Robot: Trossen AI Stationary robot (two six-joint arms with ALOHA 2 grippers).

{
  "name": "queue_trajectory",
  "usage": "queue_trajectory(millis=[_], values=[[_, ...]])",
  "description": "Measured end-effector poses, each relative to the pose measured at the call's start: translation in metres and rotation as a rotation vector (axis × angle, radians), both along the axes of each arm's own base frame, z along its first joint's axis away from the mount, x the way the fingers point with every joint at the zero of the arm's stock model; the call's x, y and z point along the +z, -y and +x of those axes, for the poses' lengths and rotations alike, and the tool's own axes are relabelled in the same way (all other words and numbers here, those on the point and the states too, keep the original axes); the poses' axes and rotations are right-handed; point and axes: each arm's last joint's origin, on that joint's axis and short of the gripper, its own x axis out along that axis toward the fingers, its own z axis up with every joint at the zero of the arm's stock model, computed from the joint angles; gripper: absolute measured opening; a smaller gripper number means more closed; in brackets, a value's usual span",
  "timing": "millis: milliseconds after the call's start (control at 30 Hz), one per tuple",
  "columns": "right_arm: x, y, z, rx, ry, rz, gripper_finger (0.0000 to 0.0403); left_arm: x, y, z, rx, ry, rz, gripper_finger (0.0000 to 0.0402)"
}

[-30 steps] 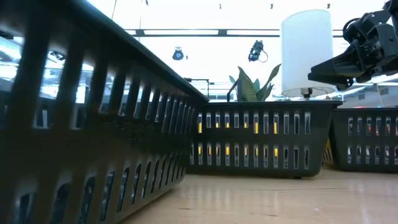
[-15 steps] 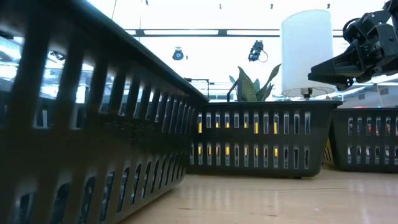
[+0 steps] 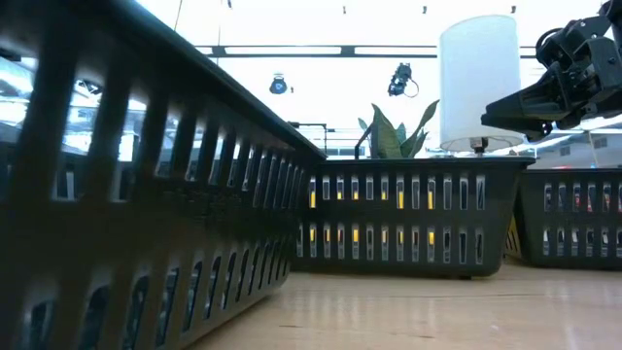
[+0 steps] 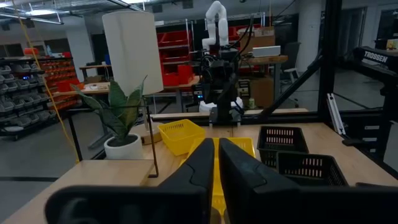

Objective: Stack baskets on shelf by color

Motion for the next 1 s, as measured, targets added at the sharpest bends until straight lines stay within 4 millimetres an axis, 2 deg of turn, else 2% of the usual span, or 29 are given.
queue_trajectory(millis=[900, 1000], values=[[-0.0001, 0.0, 0.0, 0.0, 0.0, 0.0, 0.0171, 0.0001, 0.0, 0.0, 0.0, 0.0, 0.0, 0.0028], [0.0073, -0.0002, 0.0007, 0.0, 0.073, 0.007, 0.0171, 0.0, 0.0, 0.0, 0.0, 0.0, 0.0, 0.0033]])
